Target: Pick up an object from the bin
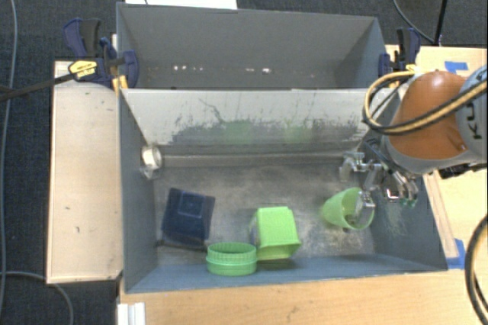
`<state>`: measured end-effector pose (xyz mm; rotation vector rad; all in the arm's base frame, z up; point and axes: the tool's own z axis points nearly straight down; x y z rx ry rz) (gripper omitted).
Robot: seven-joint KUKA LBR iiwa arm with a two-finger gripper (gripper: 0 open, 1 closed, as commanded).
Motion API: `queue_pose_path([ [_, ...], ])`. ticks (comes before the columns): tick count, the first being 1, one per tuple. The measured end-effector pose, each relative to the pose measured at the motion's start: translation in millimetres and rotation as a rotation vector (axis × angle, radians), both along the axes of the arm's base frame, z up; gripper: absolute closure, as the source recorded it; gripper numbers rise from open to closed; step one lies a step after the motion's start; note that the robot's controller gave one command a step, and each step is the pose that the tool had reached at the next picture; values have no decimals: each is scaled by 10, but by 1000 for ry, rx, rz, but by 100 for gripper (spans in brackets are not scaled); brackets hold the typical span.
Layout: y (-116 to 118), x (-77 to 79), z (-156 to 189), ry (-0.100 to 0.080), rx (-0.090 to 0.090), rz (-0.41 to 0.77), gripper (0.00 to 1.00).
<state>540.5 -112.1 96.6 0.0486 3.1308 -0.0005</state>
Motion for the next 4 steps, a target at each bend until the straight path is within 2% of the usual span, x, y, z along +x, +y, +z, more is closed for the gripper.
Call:
queue_pose_path([
  [1,-321,177,-247,-5,2,-96,100],
  [2,-319,177,-247,-5,1,-94,100],
  [3,-317,148,162,3,2,-95,100],
  [4,-318,253,349,-17,-2,-90,100],
])
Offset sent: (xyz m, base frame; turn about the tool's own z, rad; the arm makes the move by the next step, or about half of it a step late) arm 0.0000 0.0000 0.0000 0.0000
